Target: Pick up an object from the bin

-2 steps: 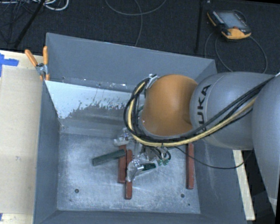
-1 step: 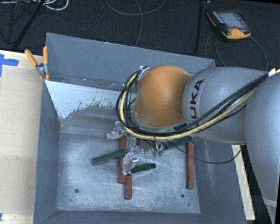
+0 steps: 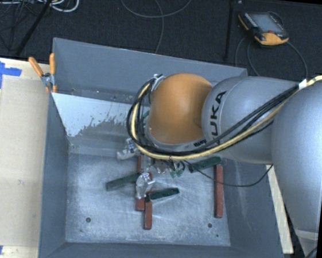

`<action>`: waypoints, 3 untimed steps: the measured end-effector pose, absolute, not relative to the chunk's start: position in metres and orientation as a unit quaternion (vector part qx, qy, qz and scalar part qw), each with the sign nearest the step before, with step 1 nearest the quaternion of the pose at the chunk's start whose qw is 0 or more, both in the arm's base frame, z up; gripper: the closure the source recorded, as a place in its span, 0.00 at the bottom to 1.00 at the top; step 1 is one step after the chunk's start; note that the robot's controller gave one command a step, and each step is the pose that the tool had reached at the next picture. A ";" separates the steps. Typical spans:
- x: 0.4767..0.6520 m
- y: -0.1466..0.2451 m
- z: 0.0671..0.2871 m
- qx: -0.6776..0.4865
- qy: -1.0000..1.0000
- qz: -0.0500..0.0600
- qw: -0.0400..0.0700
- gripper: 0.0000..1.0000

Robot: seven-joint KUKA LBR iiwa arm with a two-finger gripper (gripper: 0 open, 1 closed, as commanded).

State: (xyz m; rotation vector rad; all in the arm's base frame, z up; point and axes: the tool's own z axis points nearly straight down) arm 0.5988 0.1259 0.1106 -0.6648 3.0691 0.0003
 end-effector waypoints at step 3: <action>0.594 0.117 0.076 -0.171 0.985 0.003 0.009 1.00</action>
Offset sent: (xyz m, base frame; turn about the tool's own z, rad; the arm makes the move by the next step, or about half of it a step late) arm -0.0100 -0.0126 -0.0406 0.0810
